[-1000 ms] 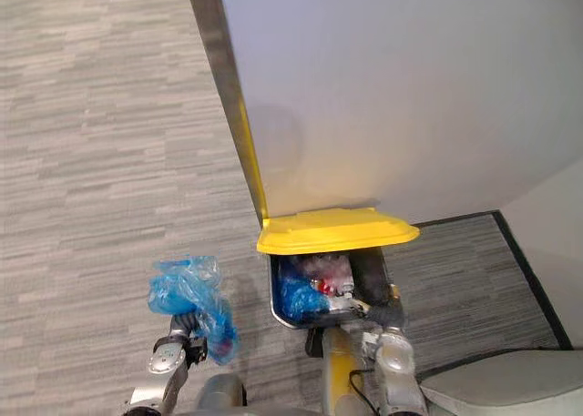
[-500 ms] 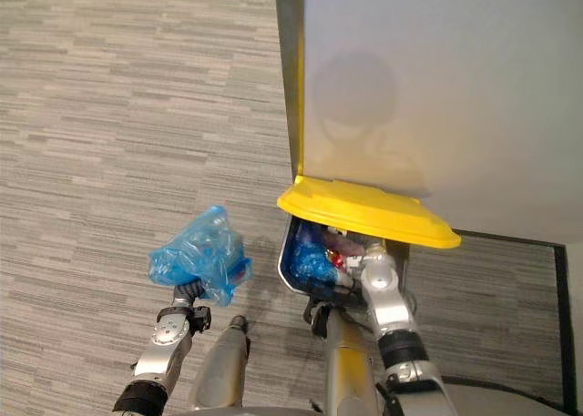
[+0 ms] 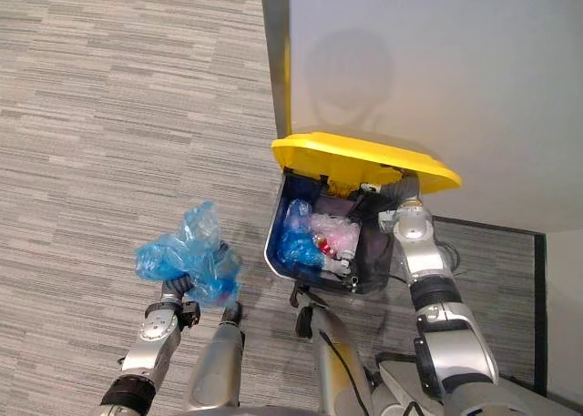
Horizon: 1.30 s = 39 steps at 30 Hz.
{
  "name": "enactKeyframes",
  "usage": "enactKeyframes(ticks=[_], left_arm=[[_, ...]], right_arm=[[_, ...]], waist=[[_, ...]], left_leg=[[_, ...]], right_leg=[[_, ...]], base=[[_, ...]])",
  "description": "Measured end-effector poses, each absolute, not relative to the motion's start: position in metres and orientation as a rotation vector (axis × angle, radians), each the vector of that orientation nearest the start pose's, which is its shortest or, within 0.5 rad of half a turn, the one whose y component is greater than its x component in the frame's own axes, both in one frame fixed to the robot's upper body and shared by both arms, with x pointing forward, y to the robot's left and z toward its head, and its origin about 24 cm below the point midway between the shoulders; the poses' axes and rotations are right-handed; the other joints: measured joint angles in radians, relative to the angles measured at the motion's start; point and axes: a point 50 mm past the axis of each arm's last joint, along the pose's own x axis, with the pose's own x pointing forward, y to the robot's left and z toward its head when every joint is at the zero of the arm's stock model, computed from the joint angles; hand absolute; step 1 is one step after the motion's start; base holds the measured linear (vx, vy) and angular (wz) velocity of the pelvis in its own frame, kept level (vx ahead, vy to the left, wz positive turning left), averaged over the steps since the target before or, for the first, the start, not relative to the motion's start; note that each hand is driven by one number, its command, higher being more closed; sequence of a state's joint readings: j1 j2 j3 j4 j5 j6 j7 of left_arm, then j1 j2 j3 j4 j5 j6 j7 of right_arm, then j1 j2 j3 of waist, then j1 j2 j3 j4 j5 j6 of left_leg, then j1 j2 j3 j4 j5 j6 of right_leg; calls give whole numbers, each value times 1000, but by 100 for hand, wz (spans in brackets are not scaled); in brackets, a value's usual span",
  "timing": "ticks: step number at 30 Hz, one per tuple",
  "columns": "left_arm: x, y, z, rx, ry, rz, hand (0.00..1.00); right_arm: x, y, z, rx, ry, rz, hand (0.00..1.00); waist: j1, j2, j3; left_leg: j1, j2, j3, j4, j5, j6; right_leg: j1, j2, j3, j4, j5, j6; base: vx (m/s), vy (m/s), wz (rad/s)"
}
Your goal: Gather rubbish on tea table into small bin, then transfer packed bag to large trash can.
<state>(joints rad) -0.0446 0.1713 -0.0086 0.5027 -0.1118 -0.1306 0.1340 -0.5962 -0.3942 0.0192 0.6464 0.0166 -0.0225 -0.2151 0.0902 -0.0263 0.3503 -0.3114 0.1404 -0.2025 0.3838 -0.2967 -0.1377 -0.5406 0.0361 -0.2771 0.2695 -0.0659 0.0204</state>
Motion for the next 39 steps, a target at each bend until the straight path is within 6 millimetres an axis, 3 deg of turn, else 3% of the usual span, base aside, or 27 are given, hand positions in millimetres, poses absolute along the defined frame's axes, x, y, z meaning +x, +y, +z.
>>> enactKeyframes(ticks=[4,12,19,24,30,35,39], left_arm=[[241,201,-39,81,298,178,100],[255,188,-2,48,127,107,100],[270,144,40,-3,-58,-95,100],[272,113,57,-30,-131,-227,100],[281,66,86,-56,-232,-396,100],[295,48,115,-23,-329,-454,100],[306,45,116,17,-314,-434,100]], right_arm=[[358,-239,101,-376,-22,-274,0],[364,-233,112,-402,-53,-248,0],[370,-234,129,-413,-94,-238,0],[372,-229,133,-428,-106,-217,0],[382,-214,159,-446,-181,-176,0],[388,-208,183,-488,-243,-162,0],[392,-199,193,-507,-267,-140,0]], waist=[[-2,-1,10],[-23,-6,23],[-36,-4,35],[-53,0,37],[-78,31,61],[-95,40,84],[-113,42,92]], left_leg=[[12,-2,11,0,1,2],[46,-22,61,3,-1,13],[56,-39,71,44,-24,46],[47,-48,74,67,-32,55],[41,-54,107,88,-42,69],[11,-57,125,118,-50,74],[-3,-60,129,127,-50,75]], right_leg=[[16,0,6,-12,9,4],[33,-9,51,-9,26,-22],[55,-20,64,-9,29,-26],[55,-25,71,-13,34,-24],[53,-23,99,-28,58,-18],[29,-22,115,-32,75,-16],[23,-22,120,-48,88,-13]], base=[[-13,27,-5],[19,63,-14],[-10,67,-4],[-14,46,-3],[-3,47,-14],[-15,20,-12],[-14,-1,-4]])
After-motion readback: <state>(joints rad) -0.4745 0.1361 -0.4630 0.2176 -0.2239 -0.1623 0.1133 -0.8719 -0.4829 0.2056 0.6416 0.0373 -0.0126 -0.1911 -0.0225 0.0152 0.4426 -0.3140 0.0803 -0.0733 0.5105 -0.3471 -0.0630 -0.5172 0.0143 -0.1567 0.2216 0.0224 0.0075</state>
